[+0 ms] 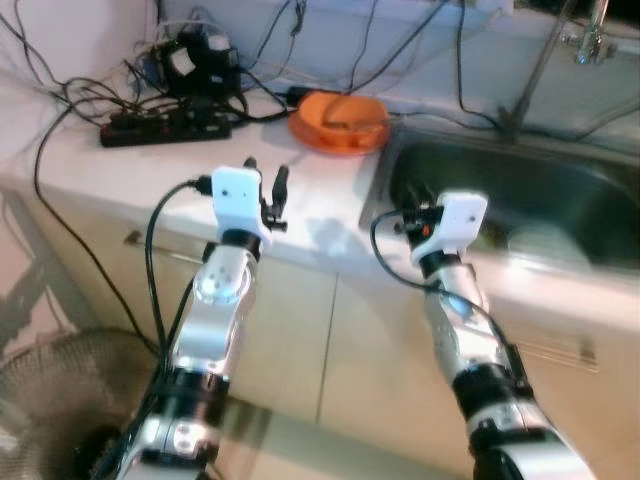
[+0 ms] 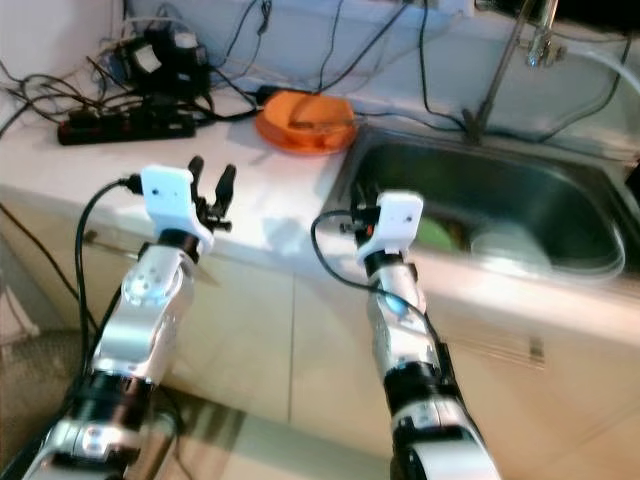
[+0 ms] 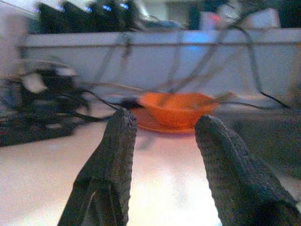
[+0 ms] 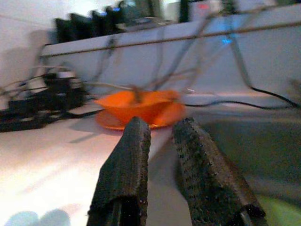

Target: Kitchen organization

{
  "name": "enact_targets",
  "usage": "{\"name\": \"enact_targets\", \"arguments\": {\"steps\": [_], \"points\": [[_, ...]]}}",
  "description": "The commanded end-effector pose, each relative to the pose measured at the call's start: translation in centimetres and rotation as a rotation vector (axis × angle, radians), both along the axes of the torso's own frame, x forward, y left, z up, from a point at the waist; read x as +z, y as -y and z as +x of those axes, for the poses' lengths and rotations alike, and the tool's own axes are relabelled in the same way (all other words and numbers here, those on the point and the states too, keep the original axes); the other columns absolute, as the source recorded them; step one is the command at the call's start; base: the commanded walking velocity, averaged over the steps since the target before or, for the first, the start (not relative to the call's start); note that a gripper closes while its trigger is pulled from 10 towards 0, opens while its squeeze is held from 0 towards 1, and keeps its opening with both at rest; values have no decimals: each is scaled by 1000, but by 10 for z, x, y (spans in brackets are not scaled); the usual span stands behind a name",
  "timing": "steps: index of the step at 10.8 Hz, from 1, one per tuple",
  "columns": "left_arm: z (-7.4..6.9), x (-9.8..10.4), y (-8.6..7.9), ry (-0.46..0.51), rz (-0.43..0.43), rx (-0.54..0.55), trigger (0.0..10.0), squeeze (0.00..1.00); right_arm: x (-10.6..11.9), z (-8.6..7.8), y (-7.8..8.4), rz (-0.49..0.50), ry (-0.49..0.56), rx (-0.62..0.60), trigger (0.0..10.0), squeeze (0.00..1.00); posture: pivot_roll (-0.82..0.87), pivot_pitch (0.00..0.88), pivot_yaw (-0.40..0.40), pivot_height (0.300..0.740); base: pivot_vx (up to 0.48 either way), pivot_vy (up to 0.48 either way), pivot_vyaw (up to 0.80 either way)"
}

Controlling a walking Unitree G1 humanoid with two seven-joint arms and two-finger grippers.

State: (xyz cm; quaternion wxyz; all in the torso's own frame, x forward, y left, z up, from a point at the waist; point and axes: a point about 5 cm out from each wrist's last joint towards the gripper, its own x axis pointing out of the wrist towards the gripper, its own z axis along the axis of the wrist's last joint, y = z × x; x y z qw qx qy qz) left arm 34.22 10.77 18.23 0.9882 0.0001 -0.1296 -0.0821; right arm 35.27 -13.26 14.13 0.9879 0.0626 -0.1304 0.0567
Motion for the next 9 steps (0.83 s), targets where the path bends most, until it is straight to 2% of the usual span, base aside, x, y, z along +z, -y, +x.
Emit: {"name": "enact_targets", "arguments": {"steps": [1, 3, 6, 9], "points": [[1, 2, 3, 7, 21, -5, 10000, 0, 4, 2, 2, 20, 5, -15, 10000, 0, 222, 0, -19, 740, 0, 0, -756], [1, 0, 5, 0, 14, -8, 10000, 0, 6, 2, 3, 9, 19, -23, 10000, 0, 224, 0, -21, 740, 0, 0, 0], [1, 1, 0, 1, -4, 28, 10000, 0, 7, 4, 2, 2, 12, -12, 10000, 0, 227, 0, -29, 740, 0, 0, 0], [2, 2, -2, 7, 5, 29, 10000, 0, 9, 4, -1, -26, 22, 1, 10000, 0, 230, 0, -35, 740, 385, 0, 0]]}}
